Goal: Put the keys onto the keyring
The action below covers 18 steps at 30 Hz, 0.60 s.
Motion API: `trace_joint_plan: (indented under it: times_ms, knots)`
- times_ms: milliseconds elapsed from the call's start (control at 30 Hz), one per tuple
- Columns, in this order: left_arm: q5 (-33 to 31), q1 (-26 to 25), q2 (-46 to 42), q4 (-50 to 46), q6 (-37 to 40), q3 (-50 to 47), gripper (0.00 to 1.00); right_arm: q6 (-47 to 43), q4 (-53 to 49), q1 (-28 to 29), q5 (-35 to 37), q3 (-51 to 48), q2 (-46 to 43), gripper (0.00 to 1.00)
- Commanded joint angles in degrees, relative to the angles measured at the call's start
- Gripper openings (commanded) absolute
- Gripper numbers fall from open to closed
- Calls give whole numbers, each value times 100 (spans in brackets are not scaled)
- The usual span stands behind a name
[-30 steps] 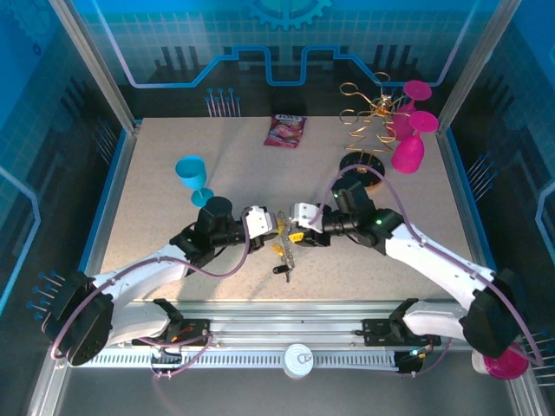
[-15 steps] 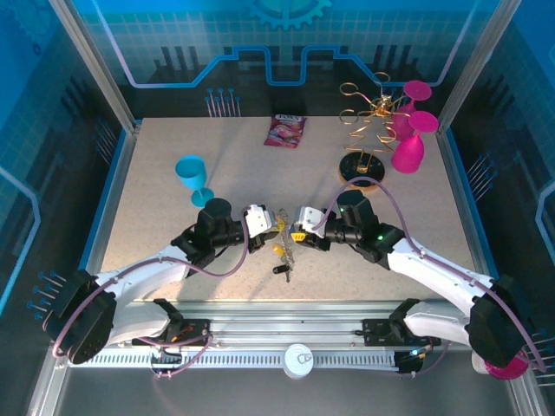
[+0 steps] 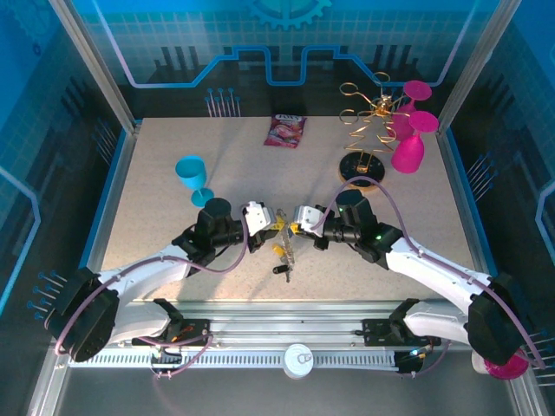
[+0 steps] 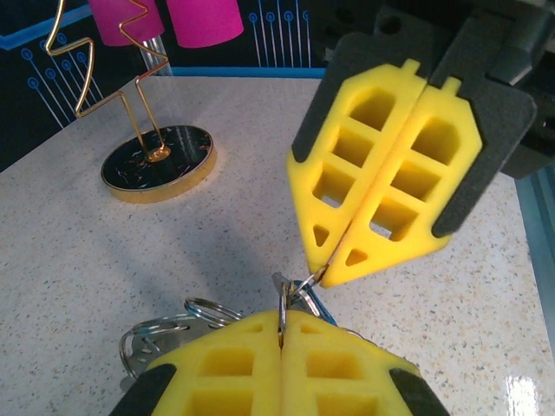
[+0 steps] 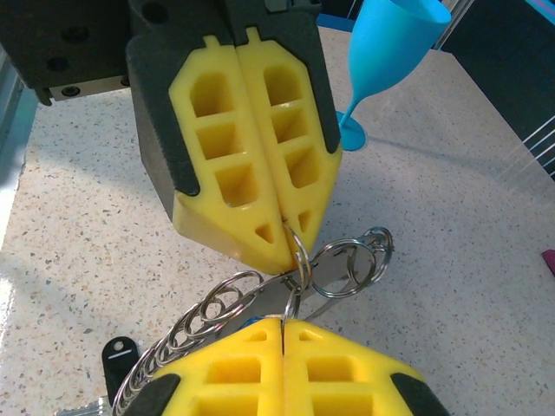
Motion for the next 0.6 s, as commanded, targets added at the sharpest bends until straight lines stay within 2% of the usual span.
trace_joint_plan:
  times_ms: [0, 133, 333, 400, 433, 467, 567]
  knots:
    - [226, 84, 93, 747, -577, -54, 0, -484, -89, 273, 242, -22, 110, 0]
    - [308, 137, 228, 1118, -952, -90, 0, -850, -165, 587, 631, 24, 303, 0]
    - [524, 198, 279, 1351, -1067, -135, 0, -634, -508, 424, 558, 247, 305, 0]
    - [632, 193, 238, 1554, -997, -236, 0, -117, -437, 120, 182, 269, 94, 17]
    - [679, 196, 207, 1712, -927, -317, 0, 254, -315, -158, -241, 231, -10, 25]
    - [672, 196, 181, 1806, -807, -376, 0, 687, -182, -447, -798, 186, -124, 29]
    - [783, 194, 126, 1945, -456, -485, 0, 1586, 293, -1001, -1928, 32, -293, 32]
